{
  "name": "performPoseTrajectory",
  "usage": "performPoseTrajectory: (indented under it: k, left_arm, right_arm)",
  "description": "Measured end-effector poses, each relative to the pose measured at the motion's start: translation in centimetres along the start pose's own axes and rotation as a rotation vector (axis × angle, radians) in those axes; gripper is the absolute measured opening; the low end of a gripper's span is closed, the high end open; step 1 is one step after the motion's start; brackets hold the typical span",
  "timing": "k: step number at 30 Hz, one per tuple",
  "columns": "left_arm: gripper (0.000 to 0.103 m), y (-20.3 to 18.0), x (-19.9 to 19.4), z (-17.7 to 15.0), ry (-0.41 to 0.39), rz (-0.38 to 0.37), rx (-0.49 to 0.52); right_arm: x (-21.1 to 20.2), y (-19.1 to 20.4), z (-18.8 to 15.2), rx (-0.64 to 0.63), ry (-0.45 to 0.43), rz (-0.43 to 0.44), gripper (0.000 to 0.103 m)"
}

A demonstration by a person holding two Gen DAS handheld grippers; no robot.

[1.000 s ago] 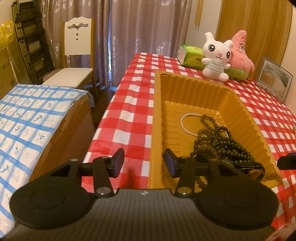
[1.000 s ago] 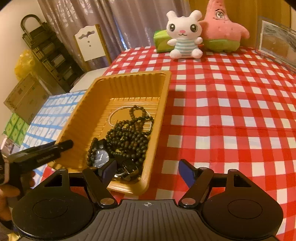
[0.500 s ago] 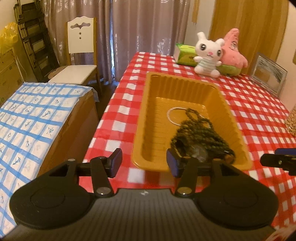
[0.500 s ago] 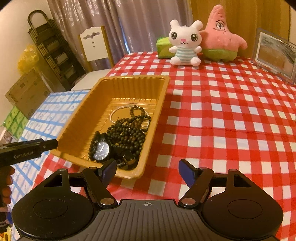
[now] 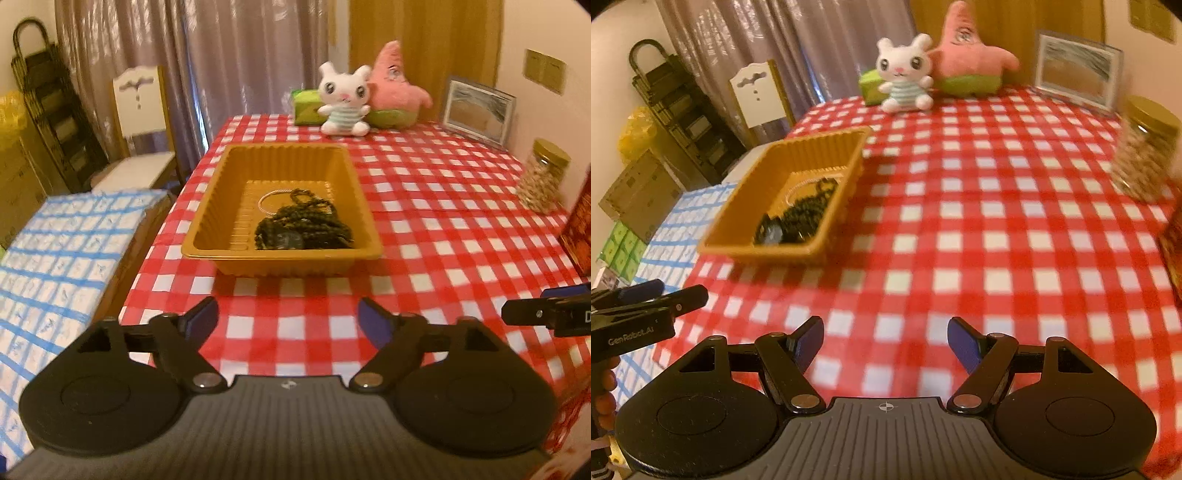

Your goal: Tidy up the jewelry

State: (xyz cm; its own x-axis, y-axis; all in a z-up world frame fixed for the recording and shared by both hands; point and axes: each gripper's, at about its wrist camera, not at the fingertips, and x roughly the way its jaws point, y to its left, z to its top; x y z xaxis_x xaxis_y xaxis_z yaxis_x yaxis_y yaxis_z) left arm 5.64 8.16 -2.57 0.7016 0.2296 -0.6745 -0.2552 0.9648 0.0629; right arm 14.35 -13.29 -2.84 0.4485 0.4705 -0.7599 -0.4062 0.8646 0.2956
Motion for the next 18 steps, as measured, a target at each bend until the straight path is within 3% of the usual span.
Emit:
performPoseTrajectory:
  k: [8,18]
  left_arm:
    - [0.085,-3.1,-5.6,-2.7,0.008,-0.032,-0.025]
    - [0.085,-5.6,-10.0,-5.1,0.028,-0.058,-0.038]
  right_arm:
    - [-5.0,-1.5,-4.5,0.008,-0.016,-0.011,0.074]
    - [-9.4,-1.4,-7.5,-0.016,-0.018,0.008,0.074]
